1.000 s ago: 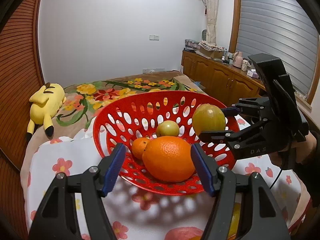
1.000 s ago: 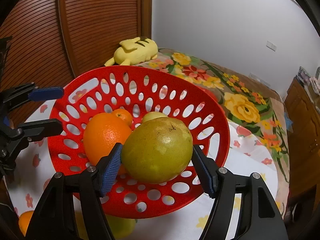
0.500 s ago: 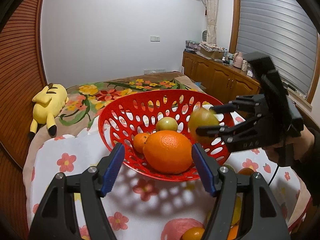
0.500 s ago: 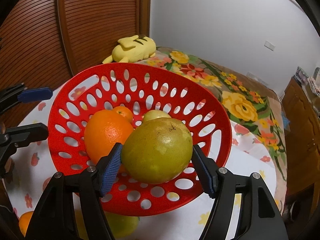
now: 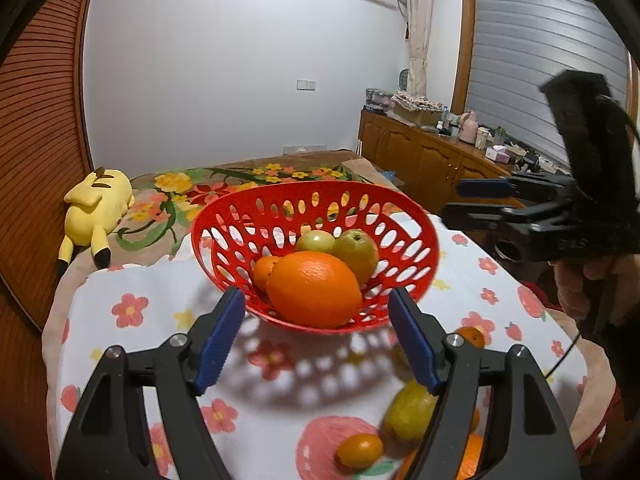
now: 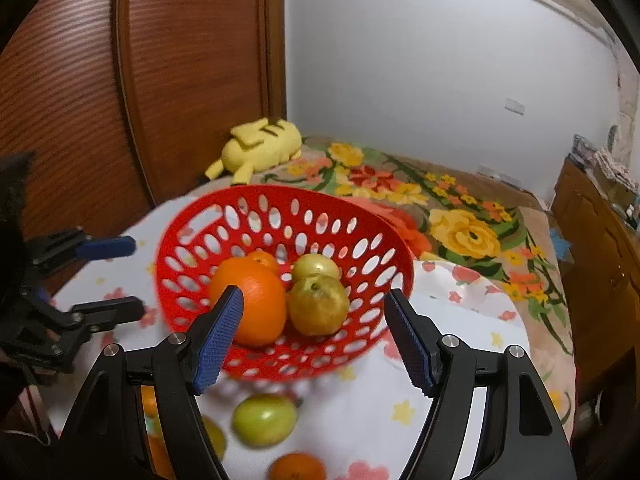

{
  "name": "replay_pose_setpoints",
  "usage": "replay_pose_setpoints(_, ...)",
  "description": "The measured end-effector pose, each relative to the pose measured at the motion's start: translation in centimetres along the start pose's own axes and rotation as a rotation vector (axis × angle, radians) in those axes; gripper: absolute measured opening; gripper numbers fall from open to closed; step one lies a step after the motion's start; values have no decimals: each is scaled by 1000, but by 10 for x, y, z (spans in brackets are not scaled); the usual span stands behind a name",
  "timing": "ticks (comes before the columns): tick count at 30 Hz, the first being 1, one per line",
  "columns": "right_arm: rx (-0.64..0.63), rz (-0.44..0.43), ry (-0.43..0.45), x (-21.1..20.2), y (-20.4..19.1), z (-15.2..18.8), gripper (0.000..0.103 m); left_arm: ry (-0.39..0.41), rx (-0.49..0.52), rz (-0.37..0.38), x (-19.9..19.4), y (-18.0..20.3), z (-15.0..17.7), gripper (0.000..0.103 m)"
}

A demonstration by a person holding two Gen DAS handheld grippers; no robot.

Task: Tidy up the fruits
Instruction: 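Withdraw both tools from the basket toward the remaining fruit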

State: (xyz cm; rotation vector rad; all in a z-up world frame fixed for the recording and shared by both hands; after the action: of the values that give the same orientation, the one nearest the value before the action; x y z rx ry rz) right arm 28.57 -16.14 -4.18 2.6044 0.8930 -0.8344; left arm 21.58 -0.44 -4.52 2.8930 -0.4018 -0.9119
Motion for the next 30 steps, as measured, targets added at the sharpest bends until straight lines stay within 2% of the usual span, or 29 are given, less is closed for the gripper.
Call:
replay_pose_setpoints(10,64,19,65,-57,-23,47,75,1,-6,13,-32,16,28,77)
replay_pose_setpoints(13,94,37,63,-71,-30,74,75,-8,-26,19,-38,19,39,78)
replay_pose_setpoints(23,178,44,60,-74,-36,127,73,-31,-30,-5,-54,37,71,79)
replay_pose_setpoints(25,186,43,56,-73,-36,131,69,-36,-28,-8,-56,40,76,79)
replay_pose_setpoints(30,200,47,29,-65,-37,152,65,-54,-43,29,-56,45,87,79)
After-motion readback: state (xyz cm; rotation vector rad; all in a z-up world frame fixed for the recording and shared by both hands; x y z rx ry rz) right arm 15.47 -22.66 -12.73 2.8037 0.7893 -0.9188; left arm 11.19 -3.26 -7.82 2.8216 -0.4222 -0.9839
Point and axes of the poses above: each gripper's, at about its wrist camera, not at the fingertips, and x roughly the way its jaws point, y to its right, z to its underside, the point moved 3 cm from there along x, roughly the way its jaws point, and after that the axes turned 3 degrees about -x, right-handed, at the moved point
